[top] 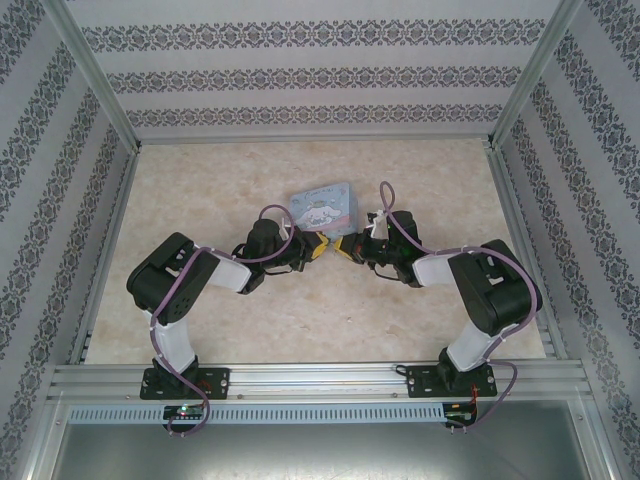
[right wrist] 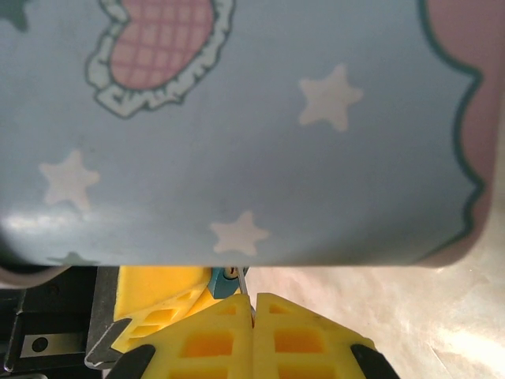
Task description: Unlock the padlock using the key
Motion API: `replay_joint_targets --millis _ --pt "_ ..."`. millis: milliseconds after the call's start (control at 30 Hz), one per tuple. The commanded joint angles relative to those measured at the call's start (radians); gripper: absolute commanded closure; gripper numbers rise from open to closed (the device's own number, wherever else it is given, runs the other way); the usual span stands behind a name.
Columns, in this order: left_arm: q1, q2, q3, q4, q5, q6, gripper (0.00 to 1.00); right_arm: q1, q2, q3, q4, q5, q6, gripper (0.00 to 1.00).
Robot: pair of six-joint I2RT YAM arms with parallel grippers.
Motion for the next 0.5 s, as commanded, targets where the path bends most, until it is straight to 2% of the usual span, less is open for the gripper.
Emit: replay_joint_targets --millis 0,467 --pt "-0.013 -0.031 -0.003 0.069 0.066 -0.009 1.00 0.010 0.022 0.028 0.094 -0.004 0.043 1.00" --pt "-0.022 -0.012 0.011 0.138 0.094 -0.038 1.00 -0.011 0.060 0.040 0.227 -0.044 0.178 1.00"
